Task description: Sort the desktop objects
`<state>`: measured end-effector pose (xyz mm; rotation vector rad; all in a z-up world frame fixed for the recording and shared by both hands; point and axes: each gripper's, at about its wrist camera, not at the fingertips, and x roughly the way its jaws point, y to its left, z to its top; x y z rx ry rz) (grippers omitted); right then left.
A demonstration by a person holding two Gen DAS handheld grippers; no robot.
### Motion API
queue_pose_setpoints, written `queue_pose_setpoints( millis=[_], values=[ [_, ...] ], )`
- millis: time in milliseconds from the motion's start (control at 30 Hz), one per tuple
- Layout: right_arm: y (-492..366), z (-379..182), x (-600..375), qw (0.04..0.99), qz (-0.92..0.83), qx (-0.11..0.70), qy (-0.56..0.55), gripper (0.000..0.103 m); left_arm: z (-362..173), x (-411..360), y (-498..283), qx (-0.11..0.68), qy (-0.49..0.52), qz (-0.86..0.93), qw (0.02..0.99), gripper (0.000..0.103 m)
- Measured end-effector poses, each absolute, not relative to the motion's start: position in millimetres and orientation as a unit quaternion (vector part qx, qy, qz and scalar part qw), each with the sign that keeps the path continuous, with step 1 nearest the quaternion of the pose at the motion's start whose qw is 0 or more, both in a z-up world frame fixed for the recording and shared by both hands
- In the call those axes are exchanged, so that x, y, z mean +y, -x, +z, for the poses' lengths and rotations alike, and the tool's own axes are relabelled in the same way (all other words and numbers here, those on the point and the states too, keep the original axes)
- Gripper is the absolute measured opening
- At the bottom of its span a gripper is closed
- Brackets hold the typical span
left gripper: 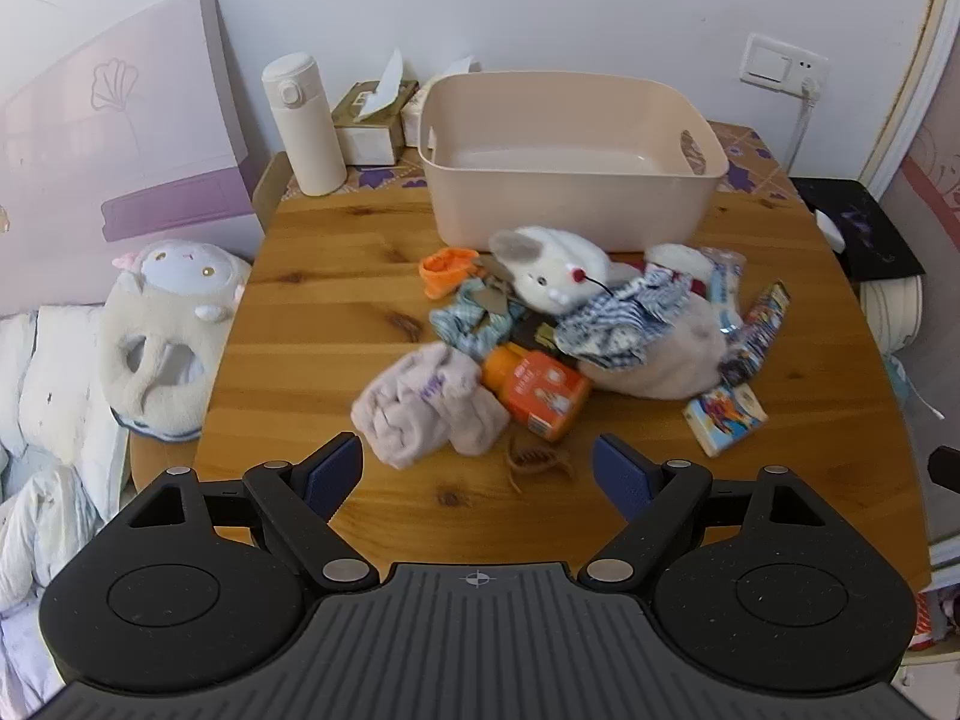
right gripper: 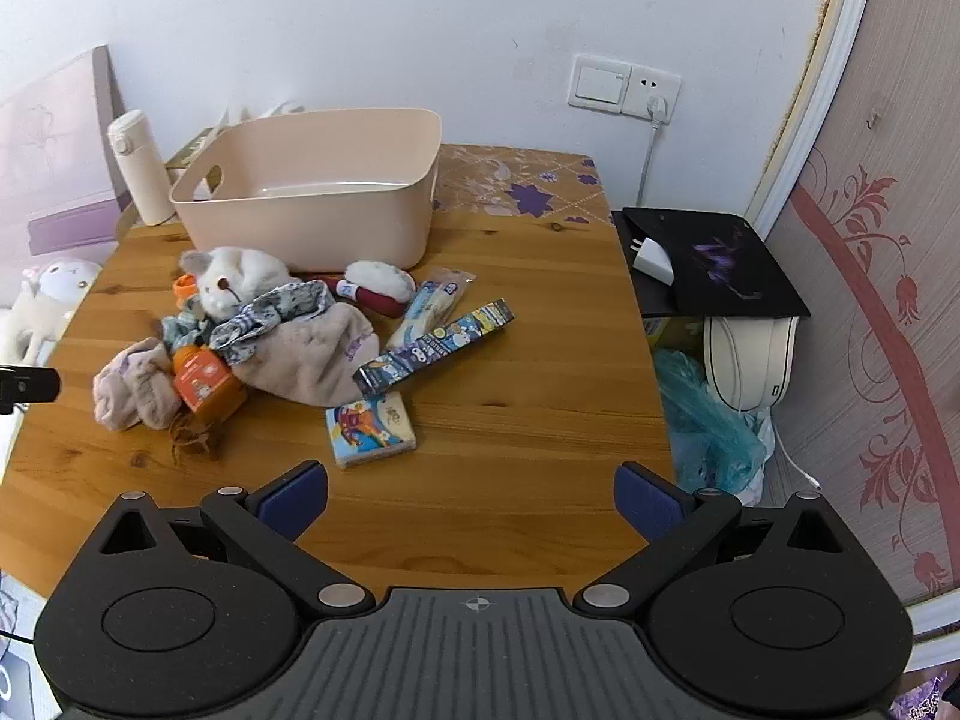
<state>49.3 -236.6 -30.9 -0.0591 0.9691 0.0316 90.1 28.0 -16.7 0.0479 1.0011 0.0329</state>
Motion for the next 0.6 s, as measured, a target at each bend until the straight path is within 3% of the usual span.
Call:
queue_pose_setpoints(
  millis=[600],
  values=[
    [-91,-38,-209,0.886,-0.031,0.463,0.023,0.103,-46,63,-173,0.490,-0.057,-0.029,0.869,0.085]
  ],
)
